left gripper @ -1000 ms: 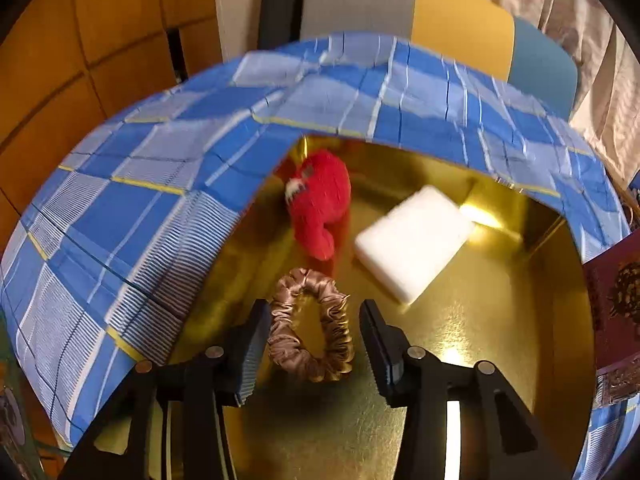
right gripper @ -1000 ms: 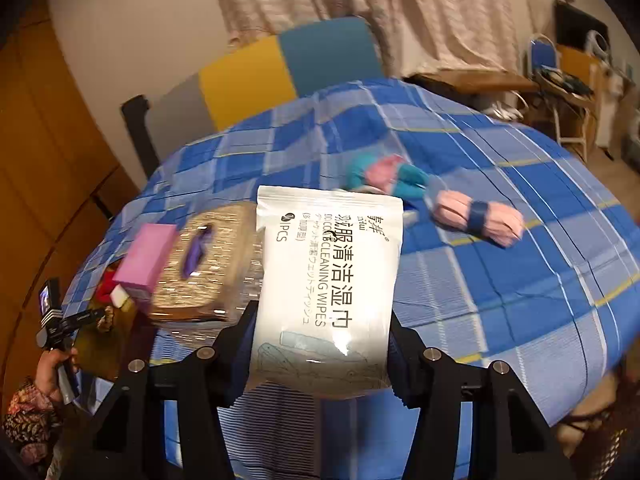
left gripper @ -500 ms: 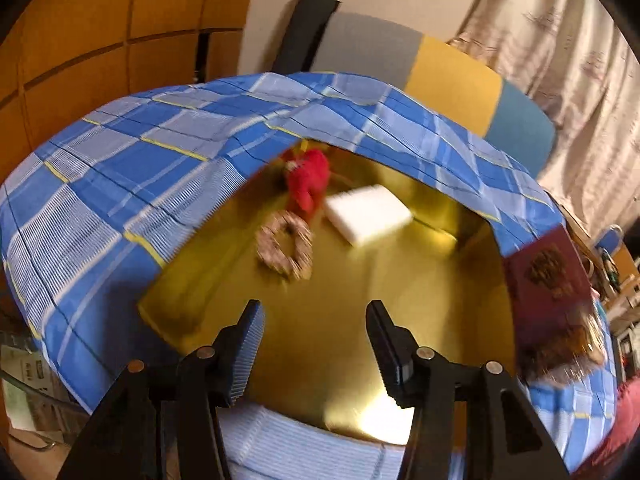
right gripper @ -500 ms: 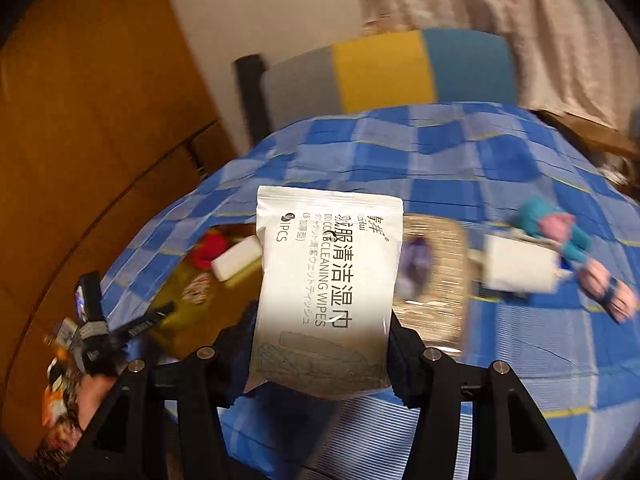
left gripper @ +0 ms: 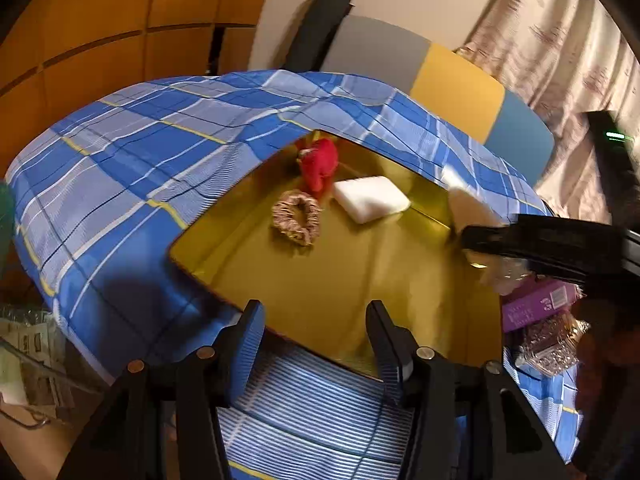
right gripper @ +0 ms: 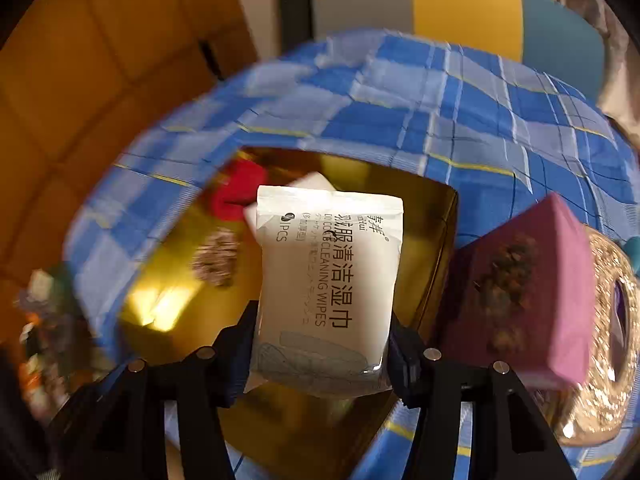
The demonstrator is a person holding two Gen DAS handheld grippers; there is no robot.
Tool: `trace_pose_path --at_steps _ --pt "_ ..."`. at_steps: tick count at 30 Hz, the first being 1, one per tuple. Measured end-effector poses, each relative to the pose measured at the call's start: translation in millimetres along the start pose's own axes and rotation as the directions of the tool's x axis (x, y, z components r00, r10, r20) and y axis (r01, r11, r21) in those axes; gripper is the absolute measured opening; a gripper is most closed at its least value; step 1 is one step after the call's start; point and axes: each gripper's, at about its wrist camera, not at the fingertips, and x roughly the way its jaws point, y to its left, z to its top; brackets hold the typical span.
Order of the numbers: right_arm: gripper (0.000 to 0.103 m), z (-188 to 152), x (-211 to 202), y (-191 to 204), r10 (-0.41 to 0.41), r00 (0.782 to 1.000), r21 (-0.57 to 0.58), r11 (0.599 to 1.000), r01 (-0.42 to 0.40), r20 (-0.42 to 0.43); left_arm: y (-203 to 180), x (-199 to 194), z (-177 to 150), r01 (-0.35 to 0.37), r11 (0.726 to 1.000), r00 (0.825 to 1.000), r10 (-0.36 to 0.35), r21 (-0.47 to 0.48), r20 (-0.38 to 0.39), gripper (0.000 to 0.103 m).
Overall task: Organize soft objects
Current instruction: 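Lower the wipes pack into the gold tray and open the right tool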
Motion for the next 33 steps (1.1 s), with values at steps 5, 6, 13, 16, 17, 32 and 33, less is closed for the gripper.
trace_pose_path --at_steps 5,6,13,16,17,32,33 --pt "0.057 22 48 9 -0.169 0.981 -0.025 0.986 0.168 -0.097 17 -1 5 -0.032 0.999 0.999 0.033 -0.037 0.017 0.053" --pt "0.057 24 57 11 -0.210 0.971 -0.037 0.978 0.208 -0.110 21 -1 6 -0.033 0.998 0.999 0.034 -0.054 0.019 0.053" --pt "0.057 40 93 -7 -0.289 0.942 0.052 0.952 0.302 -0.172 31 1 8 -0.035 0.996 0.999 0.037 -0.088 0.013 0.053" --pt "0.059 49 105 -12 -0.187 0.971 0.115 0.972 0.205 -0.152 28 2 6 -0.028 0.996 1.000 0.028 -0.082 0.005 0.053" --pt "0.059 52 107 -12 -0.163 0.975 0.123 0.976 0.182 -0.150 26 3 5 -0.026 0.997 1.000 0.026 -0.078 0.003 0.053" --pt "0.074 21 -16 0 0.007 0.991 0.131 0.991 -0.025 0.134 2 10 -10 0.023 0.999 0.999 -0.024 -0.028 -0.044 0.053" --pt "0.074 16 -24 1 0.016 0.990 0.123 0.992 -0.033 0.140 0 9 -12 0.025 0.999 0.999 -0.027 -0.025 -0.046 0.054"
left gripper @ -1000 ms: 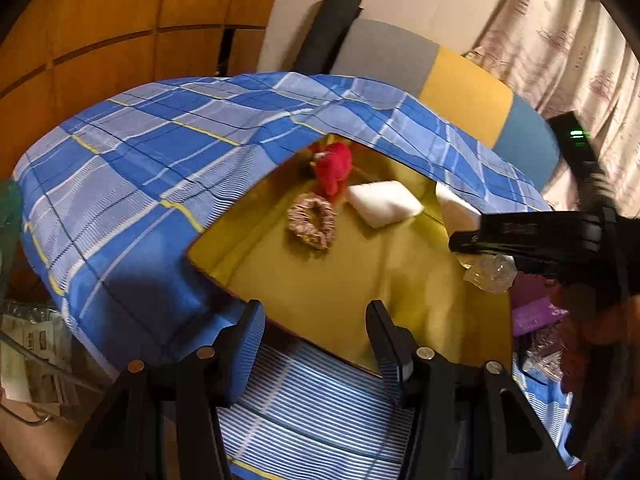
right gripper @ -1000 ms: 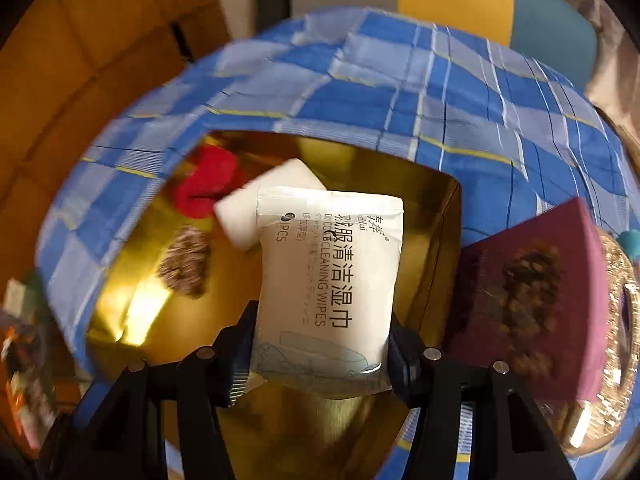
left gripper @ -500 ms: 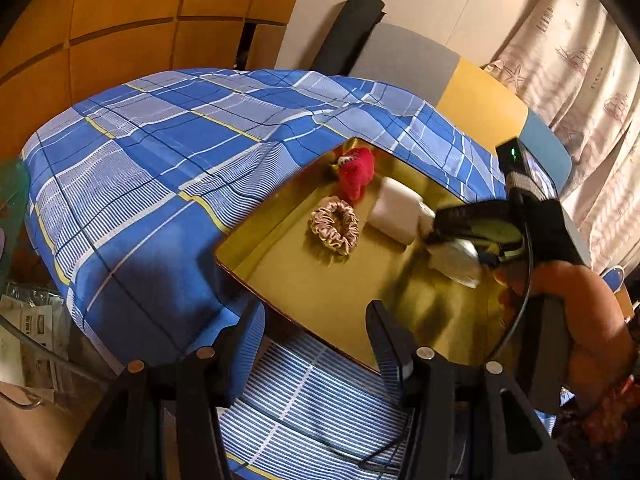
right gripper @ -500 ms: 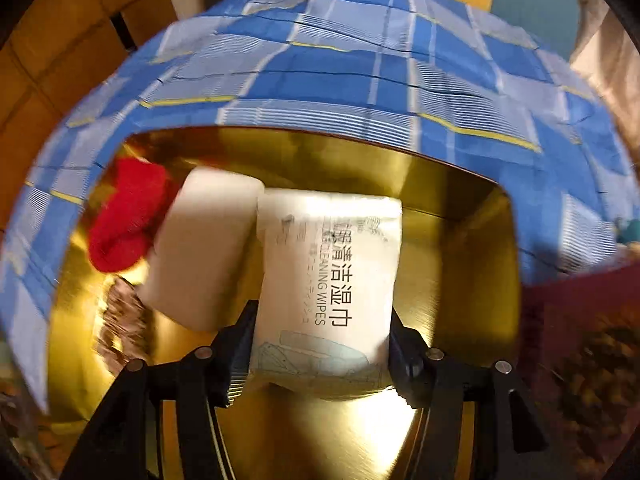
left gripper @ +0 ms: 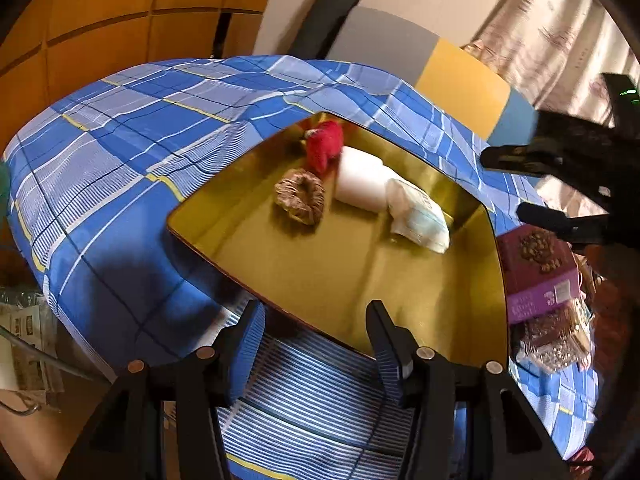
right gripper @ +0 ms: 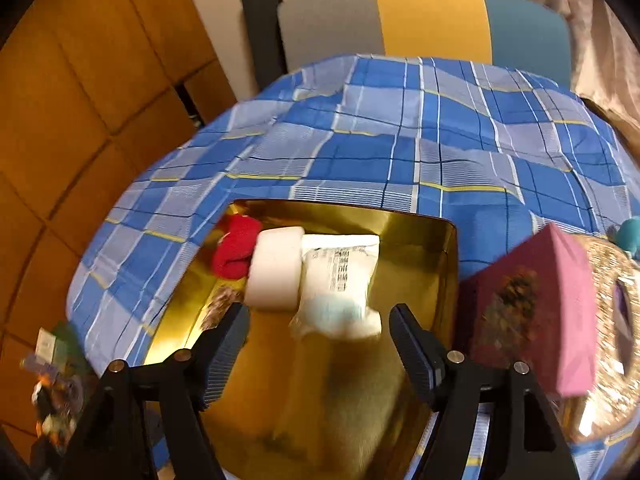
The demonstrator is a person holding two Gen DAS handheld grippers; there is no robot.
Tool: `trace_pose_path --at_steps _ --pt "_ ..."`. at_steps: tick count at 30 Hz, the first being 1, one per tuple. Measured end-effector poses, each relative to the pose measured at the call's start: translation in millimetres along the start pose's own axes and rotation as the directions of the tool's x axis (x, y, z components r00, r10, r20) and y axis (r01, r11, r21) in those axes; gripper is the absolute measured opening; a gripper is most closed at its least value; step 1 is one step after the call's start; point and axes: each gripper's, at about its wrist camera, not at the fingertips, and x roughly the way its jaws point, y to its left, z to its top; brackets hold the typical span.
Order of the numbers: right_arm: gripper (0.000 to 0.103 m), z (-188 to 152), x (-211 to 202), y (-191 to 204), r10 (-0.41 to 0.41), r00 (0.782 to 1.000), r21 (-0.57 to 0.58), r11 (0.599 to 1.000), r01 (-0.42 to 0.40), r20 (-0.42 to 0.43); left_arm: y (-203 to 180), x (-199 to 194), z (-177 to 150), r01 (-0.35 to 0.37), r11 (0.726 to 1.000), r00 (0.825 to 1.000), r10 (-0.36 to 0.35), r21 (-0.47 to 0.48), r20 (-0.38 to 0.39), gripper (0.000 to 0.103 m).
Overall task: Organize soft objects
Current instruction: 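Withdraw both tools from the gold tray toward the remaining items, then grasp the pink towel roll with the right tool while the left tool approaches the plush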
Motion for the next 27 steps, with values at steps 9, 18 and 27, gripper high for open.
trace_pose_path --at_steps 9,18,27 --pt "0.074 -46 -79 -29 0.068 0.993 -0.069 0.996 -0.061 0.097 -22 -12 -11 0.012 0.999 0.999 -0.014 0.050 0.035 0.056" --pt "0.076 -85 -141 -125 -0.124 0.972 -0.004 0.992 0.127 0.198 -74 -25 -44 0.106 0.974 0.993 -0.115 0.199 0.031 0.056" --pt "0.076 -137 -147 -241 -0.240 0.967 0.185 0.957 0.222 0.081 -148 -30 -90 0.318 0.869 0.948 -0.298 0.380 -0.112 0.056"
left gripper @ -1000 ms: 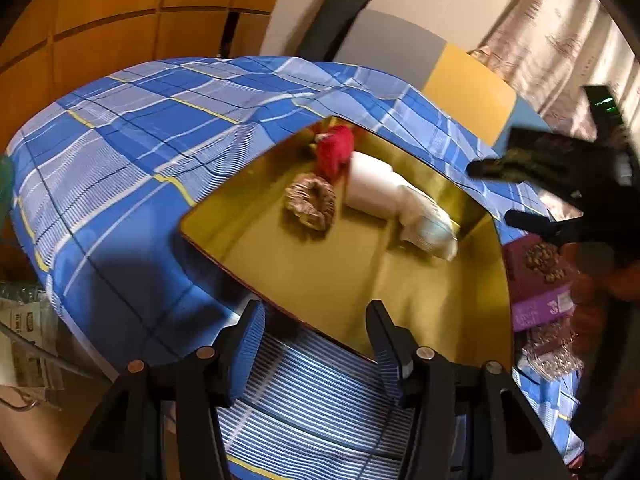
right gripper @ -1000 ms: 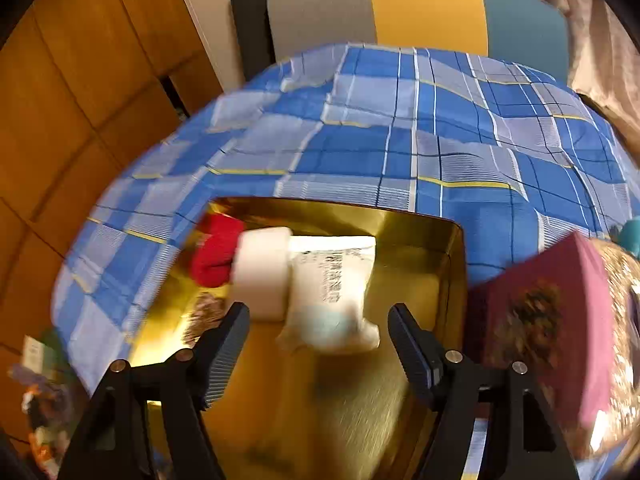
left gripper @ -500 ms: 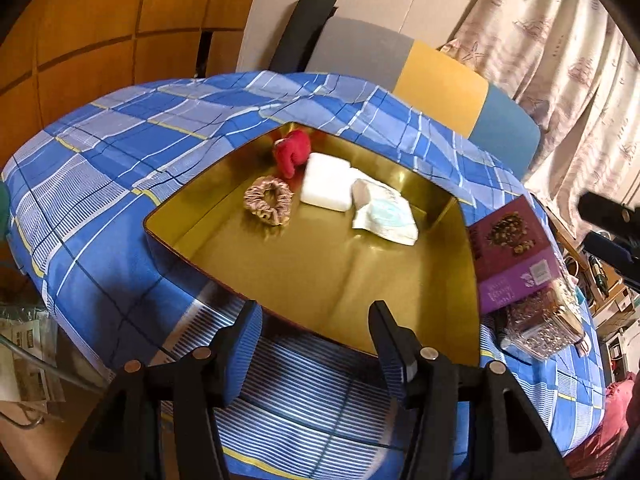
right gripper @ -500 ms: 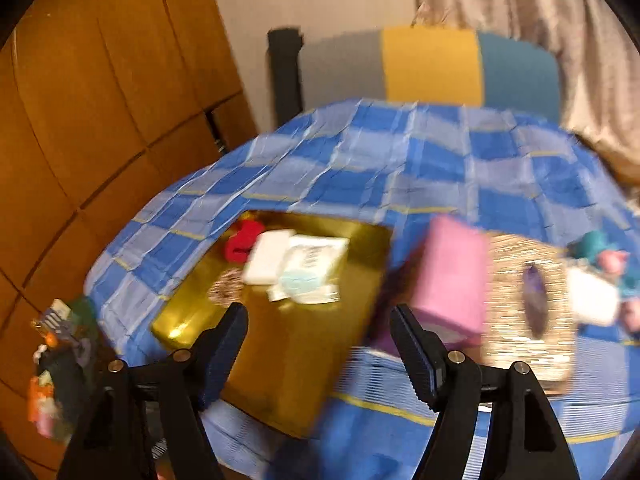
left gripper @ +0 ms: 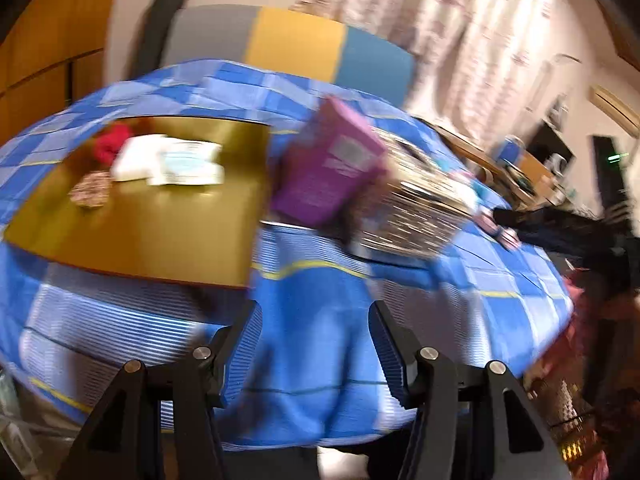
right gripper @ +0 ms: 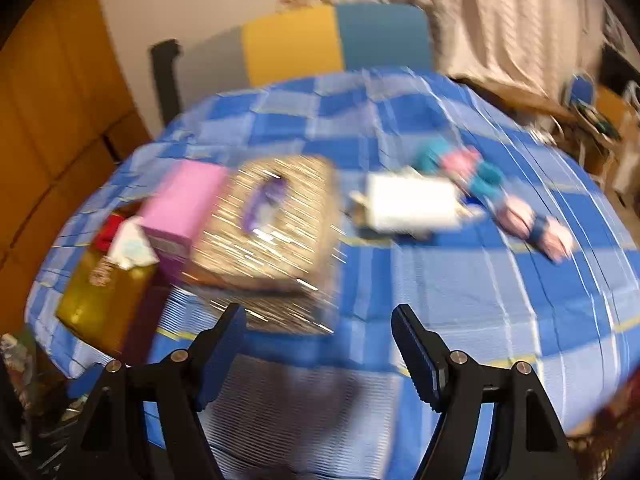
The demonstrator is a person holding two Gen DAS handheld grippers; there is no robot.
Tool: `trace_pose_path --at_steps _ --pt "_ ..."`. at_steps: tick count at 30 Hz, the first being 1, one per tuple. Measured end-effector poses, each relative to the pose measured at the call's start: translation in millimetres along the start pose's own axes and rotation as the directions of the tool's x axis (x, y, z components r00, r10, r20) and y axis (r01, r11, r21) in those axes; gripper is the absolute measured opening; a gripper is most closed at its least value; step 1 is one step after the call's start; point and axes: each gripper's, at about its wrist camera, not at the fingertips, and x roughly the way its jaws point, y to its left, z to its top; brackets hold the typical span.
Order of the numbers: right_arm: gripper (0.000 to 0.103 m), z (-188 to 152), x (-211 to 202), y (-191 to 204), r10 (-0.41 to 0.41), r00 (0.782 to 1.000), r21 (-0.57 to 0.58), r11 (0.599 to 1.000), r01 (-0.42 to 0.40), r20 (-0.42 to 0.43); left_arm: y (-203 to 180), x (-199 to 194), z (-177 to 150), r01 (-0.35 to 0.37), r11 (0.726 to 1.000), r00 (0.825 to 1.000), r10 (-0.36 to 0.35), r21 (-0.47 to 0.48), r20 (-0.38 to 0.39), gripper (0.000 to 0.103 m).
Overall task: Organize soft objects
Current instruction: 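Grasp the pink towel roll with the right tool while the left tool approaches the plush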
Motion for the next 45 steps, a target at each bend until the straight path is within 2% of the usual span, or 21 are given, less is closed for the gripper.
trace_pose_path --at_steps 6,11,15,18,23,27,30,32,34,35,36,38,42,45 --pt "0.076 -35 33 -73 -0.074 0.990 0.054 0.995 0.081 -0.117 -47 16 -13 0.095 0.991 0.993 -0.087 0.093 -0.082 0.056" --pt "0.076 -40 41 -133 -0.142 0.981 0.104 0.982 0.156 -0.133 -74 27 -19 0.131 0.982 0.984 -0.112 0.139 -0.135 0.056" --pt "0.080 -17 42 -176 -0.207 0.974 0.076 0.974 0.214 -0.091 -89 35 -21 0.139 0.979 0.980 -0.115 0.148 -0.160 0.056" --pt "0.081 16 47 -199 -0.281 0.958 0.018 0.959 0.282 -0.063 -99 40 -20 0.148 0.976 0.977 -0.120 0.160 -0.175 0.056" --pt "0.090 69 64 -220 -0.318 0.947 -0.082 0.946 0.315 -0.038 -118 48 -20 0.166 0.965 0.973 -0.126 0.202 -0.195 0.056" --pt "0.090 100 101 -239 -0.351 0.929 -0.150 0.931 0.333 -0.114 -127 52 -19 0.165 0.959 0.972 -0.118 0.231 -0.204 0.056" --pt "0.090 106 125 -249 -0.352 0.919 -0.172 0.931 0.323 -0.179 -128 56 -14 0.161 0.960 0.973 -0.115 0.229 -0.199 0.056" --pt "0.087 103 139 -253 -0.334 0.917 -0.184 0.937 0.298 -0.217 -130 58 -10 0.157 0.962 0.974 -0.113 0.224 -0.196 0.056" --pt "0.078 97 149 -254 -0.347 0.907 -0.214 0.930 0.299 -0.240 -132 61 -5 0.153 0.963 0.974 -0.110 0.222 -0.197 0.056" --pt "0.074 95 149 -254 -0.354 0.908 -0.215 0.927 0.309 -0.223 -135 65 -1 0.154 0.963 0.974 -0.110 0.221 -0.198 0.056" --pt "0.065 94 145 -255 -0.349 0.914 -0.199 0.930 0.310 -0.205 -136 66 1 0.158 0.963 0.973 -0.114 0.218 -0.198 0.056" --pt "0.058 94 139 -259 -0.338 0.919 -0.166 0.937 0.308 -0.201 -141 69 7 0.165 0.963 0.972 -0.122 0.215 -0.199 0.056" --pt "0.053 88 113 -263 -0.287 0.940 -0.077 0.958 0.277 -0.186 -159 75 19 0.185 0.957 0.972 -0.145 0.224 -0.186 0.056" --pt "0.052 77 90 -271 -0.173 0.968 0.103 0.976 0.194 -0.180 -178 80 32 0.193 0.954 0.973 -0.155 0.231 -0.171 0.056"
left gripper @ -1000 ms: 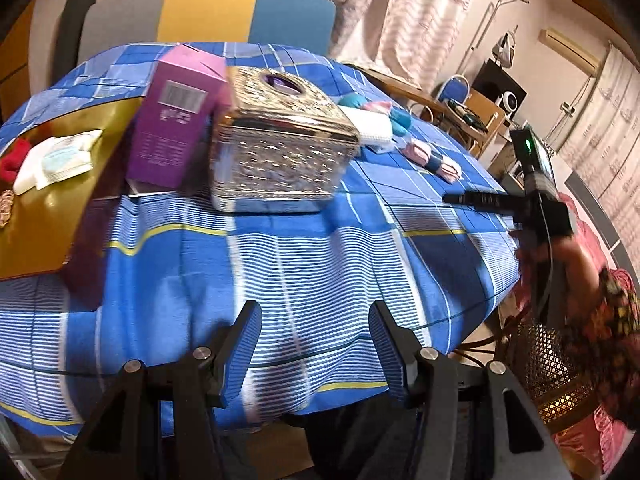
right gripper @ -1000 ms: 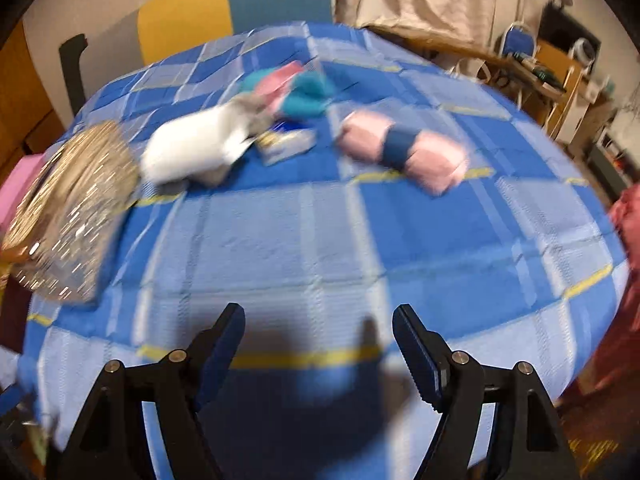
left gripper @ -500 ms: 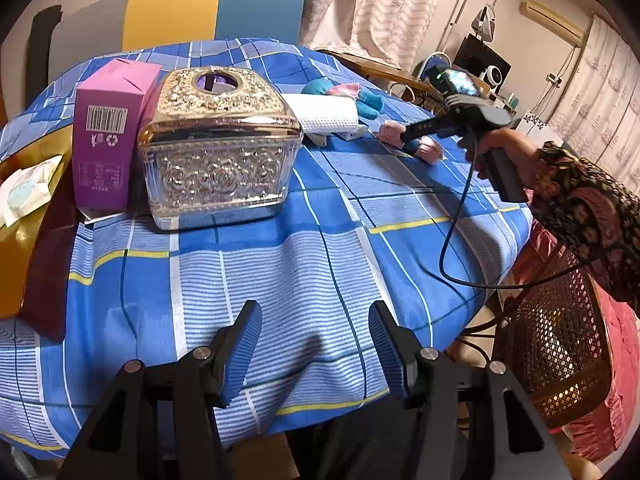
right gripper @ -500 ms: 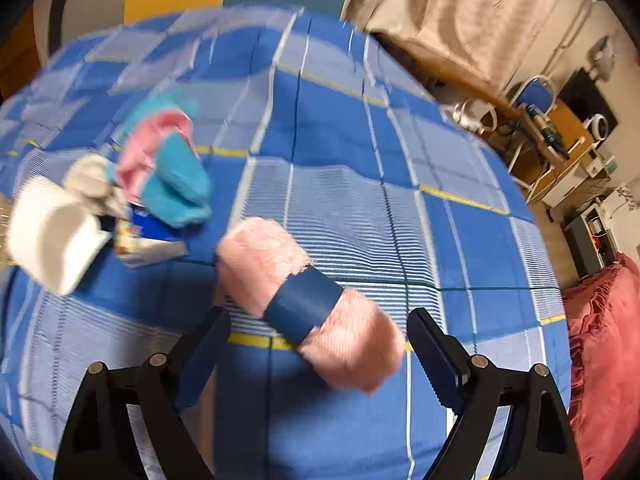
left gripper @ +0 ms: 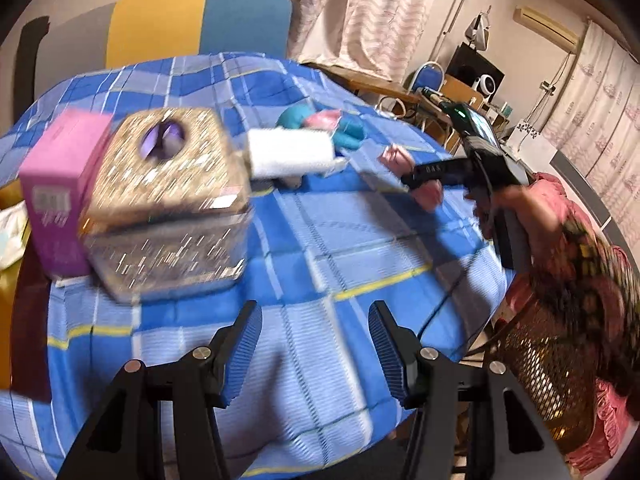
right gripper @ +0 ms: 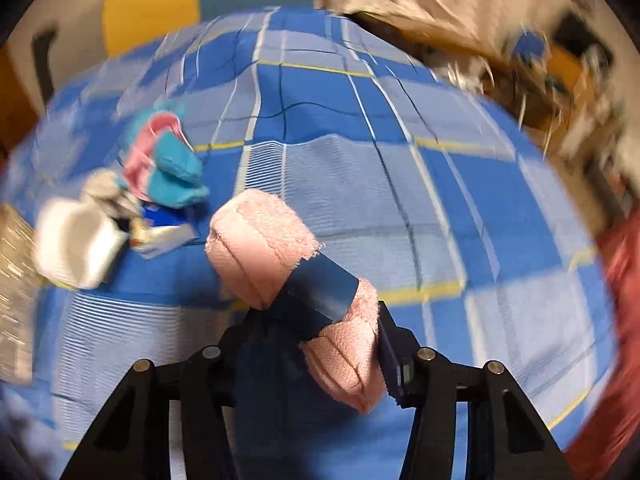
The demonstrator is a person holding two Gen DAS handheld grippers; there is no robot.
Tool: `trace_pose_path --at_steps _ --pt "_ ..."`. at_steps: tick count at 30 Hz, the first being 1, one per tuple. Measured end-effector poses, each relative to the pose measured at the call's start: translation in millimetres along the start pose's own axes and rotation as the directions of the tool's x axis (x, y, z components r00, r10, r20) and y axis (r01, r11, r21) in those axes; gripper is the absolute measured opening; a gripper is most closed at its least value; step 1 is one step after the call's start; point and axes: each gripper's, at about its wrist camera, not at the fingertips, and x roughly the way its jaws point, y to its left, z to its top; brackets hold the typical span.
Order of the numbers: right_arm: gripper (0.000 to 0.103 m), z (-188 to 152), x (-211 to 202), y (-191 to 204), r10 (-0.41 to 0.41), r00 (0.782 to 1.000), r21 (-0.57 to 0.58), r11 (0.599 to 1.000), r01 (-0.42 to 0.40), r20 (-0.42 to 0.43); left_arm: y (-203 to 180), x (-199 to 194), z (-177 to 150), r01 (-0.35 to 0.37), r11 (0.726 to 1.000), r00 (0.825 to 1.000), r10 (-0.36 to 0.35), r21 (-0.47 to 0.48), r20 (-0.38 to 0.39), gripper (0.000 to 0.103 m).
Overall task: Organize soft objects
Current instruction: 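Grasp the pink towel roll with the right tool while the left tool approaches the plush, then grasp the teal plush with pink satin with the left tool while the right tool holds the towel roll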
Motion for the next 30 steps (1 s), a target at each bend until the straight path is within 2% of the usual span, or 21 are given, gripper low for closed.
trace_pose_path --at_steps 2,4,6,12,15,17,21,22,27,30 --pt "0.052 -14 -9 -7 0.123 0.992 0.102 0.987 -0.125 0.024 -9 7 15 -0.007 1.000 1.000 0.007 -0.002 0.002 0.056" --pt "0.052 -31 -14 -11 0.238 0.970 0.178 0.953 -0.245 0.059 -18 15 30 -0.021 1.000 1.000 0.021 0.004 -0.002 0.056" --pt "0.052 -46 -14 -5 0.290 0.955 0.211 0.932 -0.296 0.062 -28 26 50 -0.043 0.999 0.999 0.043 0.021 -0.002 0.061" --pt "0.052 -52 -18 5 0.277 0.959 0.211 0.936 -0.283 0.059 -39 67 112 -0.044 0.999 0.999 0.044 -0.005 -0.022 0.062" --pt "0.053 -53 -11 -4 0.296 0.954 0.253 0.920 -0.300 0.051 -39 92 146 -0.065 0.997 0.998 0.063 -0.052 -0.028 0.063" --pt "0.053 -48 -8 -7 0.289 0.956 0.247 0.924 -0.292 0.053 -40 107 165 -0.075 0.994 0.997 0.073 -0.082 -0.037 0.063" --pt "0.053 -45 -7 -9 0.282 0.958 0.254 0.925 -0.284 0.046 -42 143 200 -0.052 0.989 0.996 0.042 -0.138 -0.076 0.065" --pt "0.053 -45 -7 -11 0.285 0.957 0.260 0.922 -0.287 0.046 -37 157 210 -0.050 0.982 0.994 0.032 -0.181 -0.101 0.065" --pt "0.053 -44 -4 -13 0.287 0.957 0.281 0.916 -0.287 0.040 -22 204 237 -0.107 0.962 0.986 0.070 -0.250 -0.155 0.065" --pt "0.053 -43 -5 -15 0.290 0.956 0.294 0.911 -0.289 0.039 -14 231 247 -0.171 0.952 0.970 0.117 -0.255 -0.214 0.066"
